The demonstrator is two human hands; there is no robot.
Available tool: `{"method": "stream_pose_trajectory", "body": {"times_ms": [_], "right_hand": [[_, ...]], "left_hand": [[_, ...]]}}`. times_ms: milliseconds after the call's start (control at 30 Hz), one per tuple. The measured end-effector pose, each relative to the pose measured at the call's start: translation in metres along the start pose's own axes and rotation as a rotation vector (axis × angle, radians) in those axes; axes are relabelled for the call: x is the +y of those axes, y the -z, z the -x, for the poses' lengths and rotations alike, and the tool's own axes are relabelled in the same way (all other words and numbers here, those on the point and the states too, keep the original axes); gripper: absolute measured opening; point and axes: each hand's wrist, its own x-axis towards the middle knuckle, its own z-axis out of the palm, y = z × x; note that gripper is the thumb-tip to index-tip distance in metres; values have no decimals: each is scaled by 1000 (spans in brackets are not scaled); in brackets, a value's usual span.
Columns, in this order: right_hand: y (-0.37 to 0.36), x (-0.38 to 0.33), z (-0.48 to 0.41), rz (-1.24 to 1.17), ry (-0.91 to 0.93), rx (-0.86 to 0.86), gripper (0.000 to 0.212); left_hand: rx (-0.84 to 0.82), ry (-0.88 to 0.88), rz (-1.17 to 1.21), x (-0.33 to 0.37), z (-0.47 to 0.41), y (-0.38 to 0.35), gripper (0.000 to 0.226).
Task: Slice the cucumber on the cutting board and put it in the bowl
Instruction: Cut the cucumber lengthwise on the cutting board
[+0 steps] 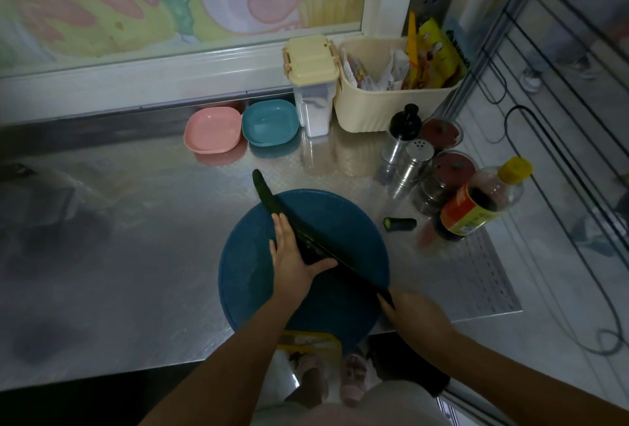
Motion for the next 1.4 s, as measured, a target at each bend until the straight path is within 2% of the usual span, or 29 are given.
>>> {"method": "stream_pose_trajectory", "body": {"times_ms": [200, 300, 400, 467, 533, 633, 767, 1067, 1133, 1200, 1233, 1333, 1400], "right_hand": [[-2, 12, 16, -21, -12, 6, 33], [-5, 18, 24, -15, -18, 25, 35], [-7, 24, 31, -27, -57, 52, 40], [-6, 24, 33, 3, -61, 56, 41], [-6, 25, 34, 11, -42, 56, 38], [-8, 26, 37, 3, -32, 78, 35], [-14, 25, 38, -42, -50, 76, 29], [-15, 13, 23, -103, 103, 166, 20], [-12, 13, 21, -135, 140, 171, 32], [-12, 15, 17, -161, 170, 170, 59], [-10, 17, 16, -181, 179, 149, 60], [-5, 20, 10, -177, 240, 123, 32], [2, 16, 7, -175, 289, 104, 31]], "left_hand": [[-28, -8, 13, -1, 3, 2, 134], [-70, 3, 45, -6, 2, 11, 125], [-64, 6, 113, -2, 0, 24, 93], [54, 52, 107, -1, -11, 33, 62], [139, 211, 139, 2, -32, 44, 40], [57, 466, 281, 9, -59, 57, 25], [-53, 651, 516, 22, -63, 65, 28], [-128, 768, 694, 17, -33, 62, 38], [-120, 775, 724, 15, -23, 60, 38], [-108, 787, 753, 13, -13, 57, 36], [-98, 791, 768, 12, -9, 55, 35], [-66, 787, 794, 11, 1, 49, 27], [-51, 785, 795, 10, 7, 46, 23]]}}
